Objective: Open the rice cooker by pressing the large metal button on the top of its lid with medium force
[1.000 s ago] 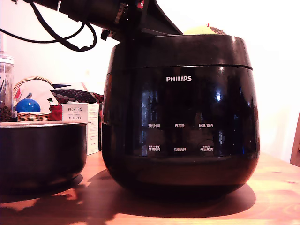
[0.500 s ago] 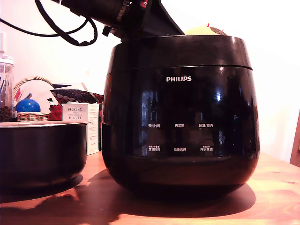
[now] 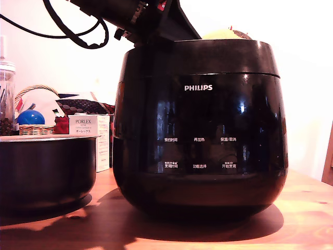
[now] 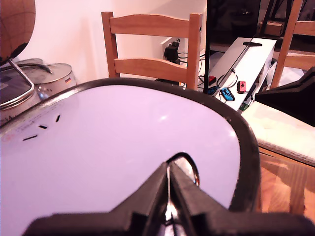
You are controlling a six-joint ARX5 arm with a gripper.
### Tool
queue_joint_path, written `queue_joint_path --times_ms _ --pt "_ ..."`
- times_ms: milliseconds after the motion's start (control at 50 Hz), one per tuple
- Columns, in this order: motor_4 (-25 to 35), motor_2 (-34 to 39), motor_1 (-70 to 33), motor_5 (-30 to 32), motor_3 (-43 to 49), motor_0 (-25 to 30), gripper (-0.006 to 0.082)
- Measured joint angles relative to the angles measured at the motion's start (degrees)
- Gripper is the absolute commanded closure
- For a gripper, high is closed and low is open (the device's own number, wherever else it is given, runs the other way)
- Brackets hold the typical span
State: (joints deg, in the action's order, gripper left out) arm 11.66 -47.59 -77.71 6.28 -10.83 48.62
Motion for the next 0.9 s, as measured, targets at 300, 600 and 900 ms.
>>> queue_joint_path --times_ms 300,600,900 --pt "0.3 1.2 -0.4 -1.4 -4.8 0.0 0.0791" --pt "0.1 3.9 -1.1 -8.0 -14.5 0.0 0.0791" --pt "-3.7 3.9 2.4 -9.1 -16.4 0.0 0.0791"
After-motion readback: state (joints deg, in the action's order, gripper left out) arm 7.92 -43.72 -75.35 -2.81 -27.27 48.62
